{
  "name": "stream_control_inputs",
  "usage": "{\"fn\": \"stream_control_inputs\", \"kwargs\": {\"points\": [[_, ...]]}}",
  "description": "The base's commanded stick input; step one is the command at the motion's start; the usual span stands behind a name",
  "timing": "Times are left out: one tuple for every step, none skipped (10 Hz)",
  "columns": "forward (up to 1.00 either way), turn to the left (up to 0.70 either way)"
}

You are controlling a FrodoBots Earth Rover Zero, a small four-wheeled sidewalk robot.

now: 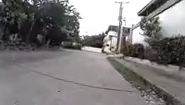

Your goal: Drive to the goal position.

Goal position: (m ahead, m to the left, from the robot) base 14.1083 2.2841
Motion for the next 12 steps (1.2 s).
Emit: {"fn": "stream_control_inputs", "kwargs": {"points": [[1.0, -0.18], [1.0, -0.38], [1.0, -0.4], [1.0, -0.37], [1.0, -0.28], [1.0, -0.19], [1.0, 0.09], [1.0, 0.12], [1.0, 0.11], [1.0, 0.04], [1.0, 0.0], [1.0, 0.03]]}}
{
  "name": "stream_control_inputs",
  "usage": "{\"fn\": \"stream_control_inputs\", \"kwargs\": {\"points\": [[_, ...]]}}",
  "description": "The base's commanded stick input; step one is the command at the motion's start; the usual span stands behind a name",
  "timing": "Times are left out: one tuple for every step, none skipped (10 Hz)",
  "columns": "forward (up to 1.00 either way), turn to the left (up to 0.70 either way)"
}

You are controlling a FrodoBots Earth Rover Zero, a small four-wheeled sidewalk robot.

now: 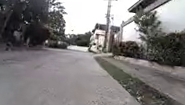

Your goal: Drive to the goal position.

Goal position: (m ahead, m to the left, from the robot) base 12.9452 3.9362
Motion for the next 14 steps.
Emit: {"fn": "stream_control_inputs", "kwargs": {"points": [[1.0, 0.0], [1.0, 0.0], [1.0, 0.0], [1.0, 0.03], [1.0, 0.0], [1.0, 0.0], [1.0, 0.0], [1.0, 0.0], [1.0, 0.0], [1.0, 0.1], [1.0, 0.04], [1.0, 0.02], [1.0, 0.08], [1.0, 0.15]]}}
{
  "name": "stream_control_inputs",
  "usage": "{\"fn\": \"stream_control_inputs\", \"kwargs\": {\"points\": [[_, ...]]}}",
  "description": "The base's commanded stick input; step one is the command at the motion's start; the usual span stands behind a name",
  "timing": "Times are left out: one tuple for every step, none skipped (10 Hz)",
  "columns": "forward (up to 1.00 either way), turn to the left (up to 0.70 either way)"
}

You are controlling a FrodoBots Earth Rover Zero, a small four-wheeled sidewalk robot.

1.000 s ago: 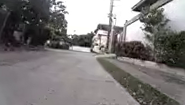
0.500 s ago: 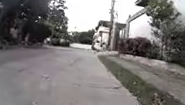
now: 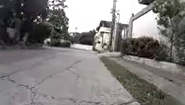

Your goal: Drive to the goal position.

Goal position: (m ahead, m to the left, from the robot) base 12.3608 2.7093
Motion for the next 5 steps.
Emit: {"fn": "stream_control_inputs", "kwargs": {"points": [[1.0, 0.14], [1.0, 0.02], [1.0, 0.0], [1.0, 0.0], [1.0, 0.0]]}}
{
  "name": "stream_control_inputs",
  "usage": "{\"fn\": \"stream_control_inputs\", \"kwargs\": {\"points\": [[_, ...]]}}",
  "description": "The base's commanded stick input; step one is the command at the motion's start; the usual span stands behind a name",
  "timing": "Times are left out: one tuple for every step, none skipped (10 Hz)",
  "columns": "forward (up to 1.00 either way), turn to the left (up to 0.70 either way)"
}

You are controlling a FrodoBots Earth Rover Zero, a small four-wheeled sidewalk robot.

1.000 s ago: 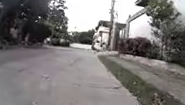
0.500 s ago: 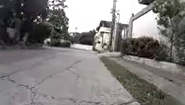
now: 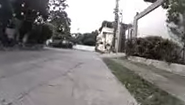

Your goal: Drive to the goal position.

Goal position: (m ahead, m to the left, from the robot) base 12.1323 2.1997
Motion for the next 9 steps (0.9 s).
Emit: {"fn": "stream_control_inputs", "kwargs": {"points": [[1.0, 0.11], [1.0, 0.11], [1.0, 0.02], [1.0, 0.1], [1.0, 0.07], [1.0, -0.02], [1.0, -0.17], [1.0, -0.4], [1.0, -0.29]]}}
